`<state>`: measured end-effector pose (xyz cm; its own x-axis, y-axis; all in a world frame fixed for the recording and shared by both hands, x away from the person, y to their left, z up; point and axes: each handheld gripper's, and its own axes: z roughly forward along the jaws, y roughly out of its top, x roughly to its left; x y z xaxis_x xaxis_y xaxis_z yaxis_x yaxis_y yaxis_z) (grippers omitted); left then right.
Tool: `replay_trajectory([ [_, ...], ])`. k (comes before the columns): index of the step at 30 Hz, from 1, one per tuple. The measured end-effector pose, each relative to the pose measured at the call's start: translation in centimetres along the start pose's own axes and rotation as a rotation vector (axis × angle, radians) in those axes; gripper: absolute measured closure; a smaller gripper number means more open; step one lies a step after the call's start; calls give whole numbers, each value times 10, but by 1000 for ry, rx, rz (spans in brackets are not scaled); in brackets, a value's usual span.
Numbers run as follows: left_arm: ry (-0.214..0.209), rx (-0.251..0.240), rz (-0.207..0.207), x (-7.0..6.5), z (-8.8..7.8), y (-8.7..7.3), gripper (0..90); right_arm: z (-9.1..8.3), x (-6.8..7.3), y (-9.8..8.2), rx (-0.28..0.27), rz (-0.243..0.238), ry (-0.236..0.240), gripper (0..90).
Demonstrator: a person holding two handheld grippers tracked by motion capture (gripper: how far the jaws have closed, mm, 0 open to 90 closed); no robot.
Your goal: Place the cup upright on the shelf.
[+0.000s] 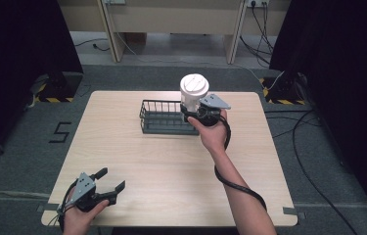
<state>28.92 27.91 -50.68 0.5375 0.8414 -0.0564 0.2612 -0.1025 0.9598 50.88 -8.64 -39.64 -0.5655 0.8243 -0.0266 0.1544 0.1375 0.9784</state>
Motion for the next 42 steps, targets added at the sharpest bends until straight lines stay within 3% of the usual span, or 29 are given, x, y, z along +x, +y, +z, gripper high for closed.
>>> replay_trajectory([
  [24,-2,-1,-1,1,0,0,147,42,-1,6,37,24,-11,185],
  [42,-3,0,-3,1,1,0,148,69,0,-7,89,54,-17,185],
])
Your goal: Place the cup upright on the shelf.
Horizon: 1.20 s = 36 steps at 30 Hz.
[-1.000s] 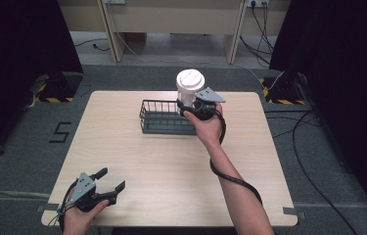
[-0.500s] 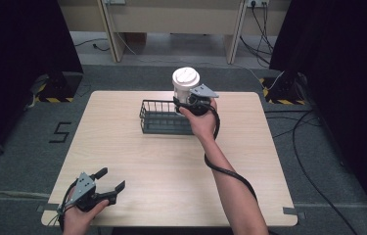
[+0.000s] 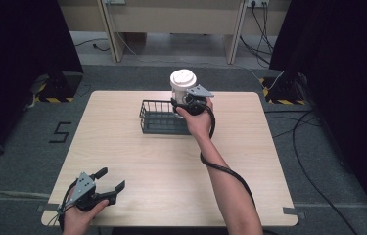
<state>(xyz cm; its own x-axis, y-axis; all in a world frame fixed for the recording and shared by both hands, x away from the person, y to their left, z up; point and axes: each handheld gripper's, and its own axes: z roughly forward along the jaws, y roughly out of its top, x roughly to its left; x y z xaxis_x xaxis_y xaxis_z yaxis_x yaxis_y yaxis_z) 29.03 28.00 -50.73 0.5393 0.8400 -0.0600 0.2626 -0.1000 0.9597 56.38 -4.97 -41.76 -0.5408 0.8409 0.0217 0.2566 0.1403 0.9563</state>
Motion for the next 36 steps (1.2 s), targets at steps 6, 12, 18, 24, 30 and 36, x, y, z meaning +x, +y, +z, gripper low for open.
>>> replay_trajectory([
  [6,-1,1,0,0,0,0,148,7,6,-4,14,-11,6,184],
  [12,-2,0,0,0,0,0,148,12,11,-8,27,-17,15,184],
  [18,-7,4,3,0,1,0,148,15,13,-11,50,-27,15,184],
  [24,-7,1,1,0,1,0,148,17,16,-15,59,-28,22,183],
  [30,-9,-2,7,0,1,0,148,21,18,-17,82,-28,22,183],
  [36,-11,-1,7,0,1,0,148,23,19,-18,100,-37,18,182],
])
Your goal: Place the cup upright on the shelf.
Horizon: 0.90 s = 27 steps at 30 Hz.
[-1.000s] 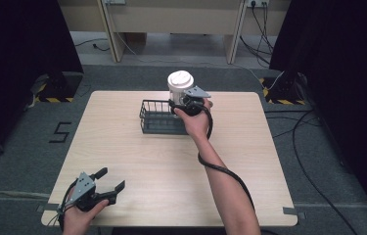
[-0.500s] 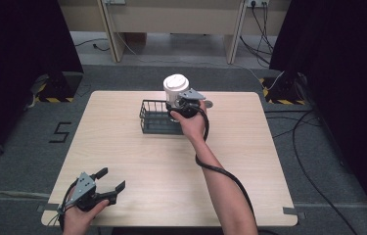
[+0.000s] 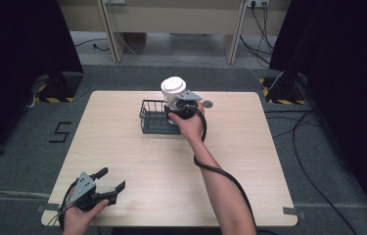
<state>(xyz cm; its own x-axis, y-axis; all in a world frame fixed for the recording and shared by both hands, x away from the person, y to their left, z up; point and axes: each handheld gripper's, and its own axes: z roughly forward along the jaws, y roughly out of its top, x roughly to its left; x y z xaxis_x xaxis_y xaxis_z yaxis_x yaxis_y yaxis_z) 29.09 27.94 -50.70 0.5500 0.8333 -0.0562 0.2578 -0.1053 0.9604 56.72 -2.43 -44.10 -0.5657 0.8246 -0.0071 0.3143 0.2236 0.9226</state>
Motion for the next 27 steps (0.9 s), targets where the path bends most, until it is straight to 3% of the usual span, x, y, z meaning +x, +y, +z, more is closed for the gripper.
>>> replay_trajectory([
  [15,-2,1,0,0,1,0,148,1,0,-2,37,-1,5,177],
  [27,-2,0,3,-2,1,0,148,-9,-3,-4,36,38,24,160],
])
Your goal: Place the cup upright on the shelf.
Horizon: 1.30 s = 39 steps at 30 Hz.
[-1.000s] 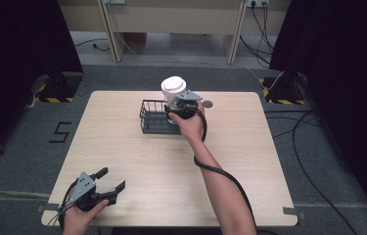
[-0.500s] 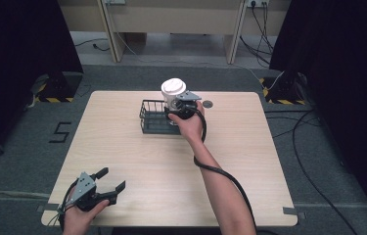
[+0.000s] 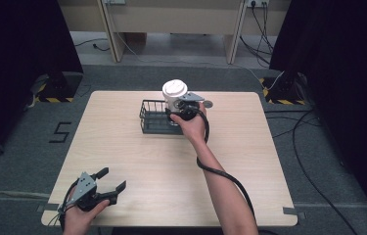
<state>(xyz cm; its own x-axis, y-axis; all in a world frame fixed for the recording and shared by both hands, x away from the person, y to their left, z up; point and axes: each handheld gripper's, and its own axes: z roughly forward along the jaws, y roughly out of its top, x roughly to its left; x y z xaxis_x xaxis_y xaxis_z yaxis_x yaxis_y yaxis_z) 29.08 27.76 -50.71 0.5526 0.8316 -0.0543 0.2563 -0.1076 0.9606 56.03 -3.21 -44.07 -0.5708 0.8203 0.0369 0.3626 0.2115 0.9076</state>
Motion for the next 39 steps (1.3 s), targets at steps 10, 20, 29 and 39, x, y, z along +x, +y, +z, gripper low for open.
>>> replay_trajectory([
  [10,5,3,6,-1,0,0,147,-23,-4,-5,26,22,30,157],
  [20,3,5,10,-2,0,0,147,-41,-6,-9,30,23,21,164],
  [29,5,6,12,-2,0,0,147,-54,-8,-14,2,33,27,180],
  [39,6,6,14,-3,0,0,147,-71,-10,-19,-2,32,33,199],
])
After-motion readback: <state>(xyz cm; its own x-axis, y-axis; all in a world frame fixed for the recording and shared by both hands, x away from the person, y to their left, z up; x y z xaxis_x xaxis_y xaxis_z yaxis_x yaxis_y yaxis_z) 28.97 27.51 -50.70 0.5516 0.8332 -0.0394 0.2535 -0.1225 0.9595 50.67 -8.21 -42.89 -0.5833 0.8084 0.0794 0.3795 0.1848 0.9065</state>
